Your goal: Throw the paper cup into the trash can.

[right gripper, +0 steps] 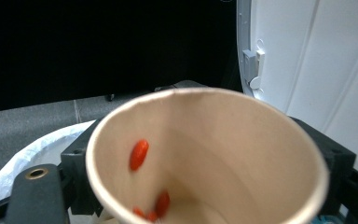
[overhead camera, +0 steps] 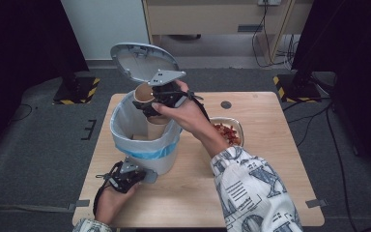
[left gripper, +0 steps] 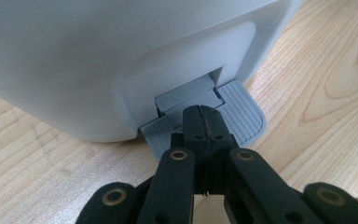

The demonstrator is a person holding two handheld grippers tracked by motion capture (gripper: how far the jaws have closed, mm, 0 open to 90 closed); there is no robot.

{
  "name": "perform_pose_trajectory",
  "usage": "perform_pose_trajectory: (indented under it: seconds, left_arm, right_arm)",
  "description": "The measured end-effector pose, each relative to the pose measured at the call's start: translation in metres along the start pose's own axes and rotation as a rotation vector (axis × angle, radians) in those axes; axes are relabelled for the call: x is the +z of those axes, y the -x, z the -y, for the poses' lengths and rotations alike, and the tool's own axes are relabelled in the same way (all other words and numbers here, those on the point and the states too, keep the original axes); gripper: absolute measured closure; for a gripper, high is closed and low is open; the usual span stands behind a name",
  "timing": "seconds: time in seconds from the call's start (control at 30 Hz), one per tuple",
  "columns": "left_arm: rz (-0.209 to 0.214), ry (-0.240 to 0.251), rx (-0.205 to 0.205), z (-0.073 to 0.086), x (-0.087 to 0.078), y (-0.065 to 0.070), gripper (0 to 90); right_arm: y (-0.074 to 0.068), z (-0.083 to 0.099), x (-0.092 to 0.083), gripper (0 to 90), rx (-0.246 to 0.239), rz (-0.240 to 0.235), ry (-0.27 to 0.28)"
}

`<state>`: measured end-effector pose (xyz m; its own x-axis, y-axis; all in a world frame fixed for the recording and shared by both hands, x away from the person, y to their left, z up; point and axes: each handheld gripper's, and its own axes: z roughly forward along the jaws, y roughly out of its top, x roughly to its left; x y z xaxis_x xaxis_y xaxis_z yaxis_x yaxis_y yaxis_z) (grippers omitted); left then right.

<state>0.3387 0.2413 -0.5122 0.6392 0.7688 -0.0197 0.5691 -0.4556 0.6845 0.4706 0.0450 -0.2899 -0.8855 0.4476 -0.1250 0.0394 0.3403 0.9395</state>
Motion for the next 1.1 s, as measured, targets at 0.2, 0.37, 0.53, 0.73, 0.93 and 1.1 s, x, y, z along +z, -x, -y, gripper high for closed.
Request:
perform_pose_trajectory:
  seconds: [0.2,0.37,0.53,0.73,0.93,1.1]
  left_arm:
    - [0.003,0.001,-0.002,0.0,0.0,0.0,89.8]
    - [0.003,0.001,-0.001,0.0,0.0,0.0,89.8]
    - [0.002,0.0,-0.002,0.0,0.0,0.0,89.8]
    - [0.002,0.0,-0.003,0.0,0.0,0.0,89.8]
    - [0.003,0.0,-0.003,0.0,0.0,0.0,89.8]
    - [0.003,-0.001,-0.004,0.0,0.0,0.0,89.8]
  right_arm:
    - [0.001,-0.002,-0.001,16.2,0.011,0.008,0.015]
    - [0.002,-0.001,-0.001,15.5,0.014,0.015,0.006]
    - [0.002,0.001,-0.003,15.6,0.016,0.012,0.001]
    - [0.003,0.003,-0.005,14.4,0.02,0.013,0.0]
    - [0.005,0.007,-0.008,11.3,0.037,0.018,-0.012]
    - [0.006,0.012,-0.012,10.5,0.053,0.027,-0.015]
